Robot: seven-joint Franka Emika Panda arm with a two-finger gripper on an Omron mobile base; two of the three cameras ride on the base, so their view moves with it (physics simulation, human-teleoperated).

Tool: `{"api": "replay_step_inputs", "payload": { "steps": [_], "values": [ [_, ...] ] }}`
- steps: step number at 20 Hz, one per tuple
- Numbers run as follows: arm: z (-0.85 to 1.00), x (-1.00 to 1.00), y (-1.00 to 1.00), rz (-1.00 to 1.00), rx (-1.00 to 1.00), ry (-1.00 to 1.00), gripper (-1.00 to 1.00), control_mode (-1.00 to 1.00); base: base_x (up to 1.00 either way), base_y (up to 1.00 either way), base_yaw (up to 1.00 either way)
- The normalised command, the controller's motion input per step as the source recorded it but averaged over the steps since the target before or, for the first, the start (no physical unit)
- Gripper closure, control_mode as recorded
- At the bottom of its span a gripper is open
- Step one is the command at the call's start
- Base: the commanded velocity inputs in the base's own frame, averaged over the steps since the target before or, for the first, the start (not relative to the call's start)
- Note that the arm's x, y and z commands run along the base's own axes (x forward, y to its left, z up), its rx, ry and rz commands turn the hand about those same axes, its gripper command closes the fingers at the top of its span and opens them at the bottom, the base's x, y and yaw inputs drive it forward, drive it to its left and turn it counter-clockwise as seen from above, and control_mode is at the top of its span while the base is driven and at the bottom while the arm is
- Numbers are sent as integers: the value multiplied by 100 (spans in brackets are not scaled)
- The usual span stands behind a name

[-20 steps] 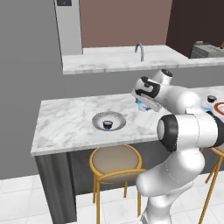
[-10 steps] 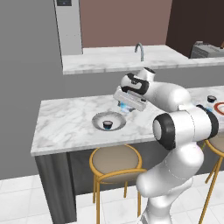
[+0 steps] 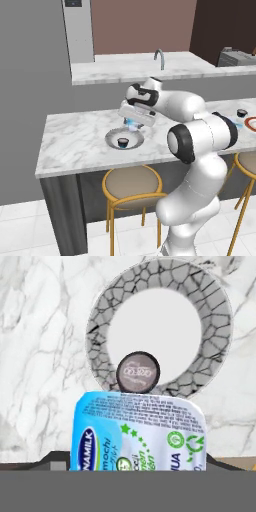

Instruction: Place two yogurt containers on each plate.

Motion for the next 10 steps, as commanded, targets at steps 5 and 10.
{"api": "replay_step_inputs", "payload": {
  "steps": [5,10],
  "values": [
    [-19,26,-8,3,0,0,100,-100,0,0,0],
    [-22,23,-8,2,0,0,100,-100,0,0,0]
  ]
}}
